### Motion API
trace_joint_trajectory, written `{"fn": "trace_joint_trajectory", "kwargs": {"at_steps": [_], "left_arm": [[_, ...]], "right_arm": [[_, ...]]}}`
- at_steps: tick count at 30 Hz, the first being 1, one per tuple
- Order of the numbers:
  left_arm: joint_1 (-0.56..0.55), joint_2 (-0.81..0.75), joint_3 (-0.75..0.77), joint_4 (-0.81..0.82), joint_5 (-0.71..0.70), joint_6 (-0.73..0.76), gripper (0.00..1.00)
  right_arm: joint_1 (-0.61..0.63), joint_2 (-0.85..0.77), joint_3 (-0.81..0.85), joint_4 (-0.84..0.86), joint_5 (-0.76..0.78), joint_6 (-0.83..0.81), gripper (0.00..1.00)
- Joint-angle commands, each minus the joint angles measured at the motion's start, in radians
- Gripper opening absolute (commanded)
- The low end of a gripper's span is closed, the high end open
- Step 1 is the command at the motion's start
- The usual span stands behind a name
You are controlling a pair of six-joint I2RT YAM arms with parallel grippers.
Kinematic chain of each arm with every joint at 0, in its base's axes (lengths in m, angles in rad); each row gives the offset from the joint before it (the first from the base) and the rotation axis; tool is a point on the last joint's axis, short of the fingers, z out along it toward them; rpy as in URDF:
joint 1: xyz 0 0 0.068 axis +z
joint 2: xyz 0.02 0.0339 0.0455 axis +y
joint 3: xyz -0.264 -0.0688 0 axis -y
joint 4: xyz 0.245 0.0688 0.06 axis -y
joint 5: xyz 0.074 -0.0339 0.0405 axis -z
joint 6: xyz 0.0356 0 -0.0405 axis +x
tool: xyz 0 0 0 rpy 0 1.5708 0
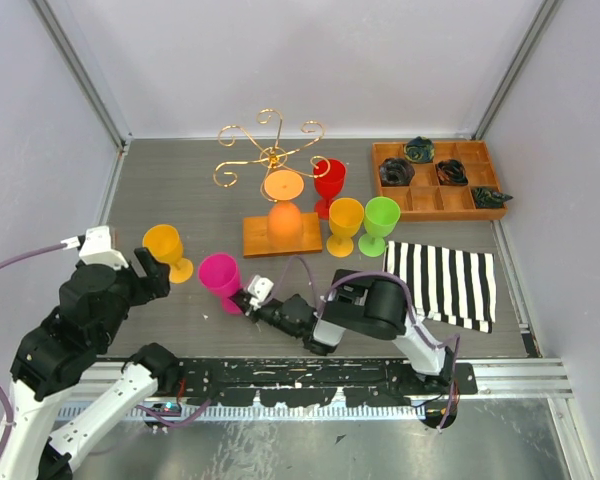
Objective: Place the wine glass upside down on the wine glass rack
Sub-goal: Pick up the wine glass at the center of the board.
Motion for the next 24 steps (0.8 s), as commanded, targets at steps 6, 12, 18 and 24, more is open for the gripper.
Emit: {"fn": "trace_joint_trajectory", "kwargs": {"at_steps": [6, 12, 18, 24], "left_arm": [[0.000, -0.033, -0.013, 0.013, -0.030, 0.002, 0.87], [0.001, -0.071, 0.000, 0.035, 0.039, 0.023, 0.98], [0.000, -0.071, 0.064, 0.090, 0.164, 0.040, 0.98], [0.000, 0.002, 0.147, 0.118, 0.241, 0.064, 0.98]], "right_arm": [[0.154, -0.260, -0.189, 0.154, 0.093, -0.141, 0.01], [0.305, -0.439, -0.319, 0.109, 0.237, -0.222, 0.01], [0.407, -0.705, -0.453, -0.058, 0.267, -0.263, 0.01], [0.425, -1.069, -0.436, -0.440, 0.403, -0.192, 0.01]]}}
